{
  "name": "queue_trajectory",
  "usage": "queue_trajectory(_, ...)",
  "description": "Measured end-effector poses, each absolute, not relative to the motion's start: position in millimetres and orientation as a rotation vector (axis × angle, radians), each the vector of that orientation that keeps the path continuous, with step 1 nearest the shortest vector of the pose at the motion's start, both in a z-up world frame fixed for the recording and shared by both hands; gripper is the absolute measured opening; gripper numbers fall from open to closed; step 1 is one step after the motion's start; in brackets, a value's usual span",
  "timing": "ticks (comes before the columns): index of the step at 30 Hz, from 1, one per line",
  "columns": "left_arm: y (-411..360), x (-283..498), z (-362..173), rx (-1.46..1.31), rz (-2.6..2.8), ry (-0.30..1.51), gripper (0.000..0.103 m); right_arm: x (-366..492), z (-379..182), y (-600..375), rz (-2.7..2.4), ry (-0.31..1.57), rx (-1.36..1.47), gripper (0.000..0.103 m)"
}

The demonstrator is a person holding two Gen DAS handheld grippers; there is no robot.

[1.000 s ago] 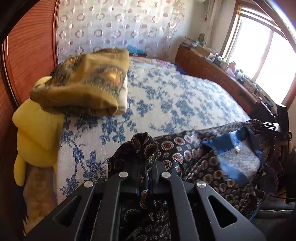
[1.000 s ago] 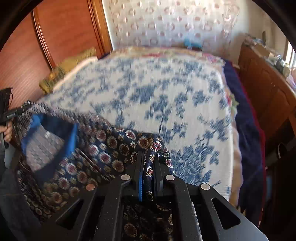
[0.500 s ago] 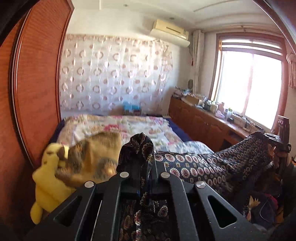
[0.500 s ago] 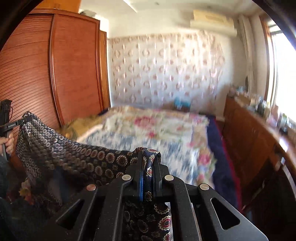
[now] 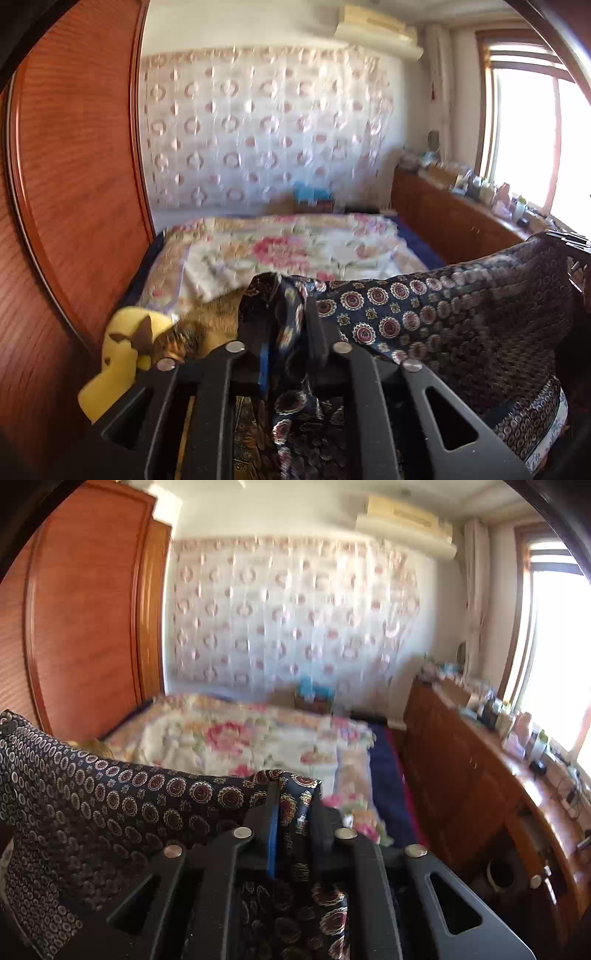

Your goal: Fold small clothes

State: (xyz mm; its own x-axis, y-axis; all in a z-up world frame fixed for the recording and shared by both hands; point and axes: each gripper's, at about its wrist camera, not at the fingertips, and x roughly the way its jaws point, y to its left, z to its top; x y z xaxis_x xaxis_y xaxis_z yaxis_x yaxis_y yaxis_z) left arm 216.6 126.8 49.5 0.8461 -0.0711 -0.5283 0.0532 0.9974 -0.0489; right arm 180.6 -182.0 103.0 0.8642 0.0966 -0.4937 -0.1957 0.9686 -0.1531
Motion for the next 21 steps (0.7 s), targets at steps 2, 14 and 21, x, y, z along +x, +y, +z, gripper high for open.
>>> queue_trajectory(2,129,219,33,-0.055,-0.082,0.600,0.042,194,85,-172,0.110,0.568,-0.202,0.041)
queue_trajectory(14,107,159,-11,-0.081,-0.188,0.658,0.076,152,27,-208,0.208,0.652,-0.106,0.044)
queue_trajectory(21,84,126,-29,-0.079,-0.226,0.654,0.076,136,7,-265,0.216,0.707,-0.019,0.050)
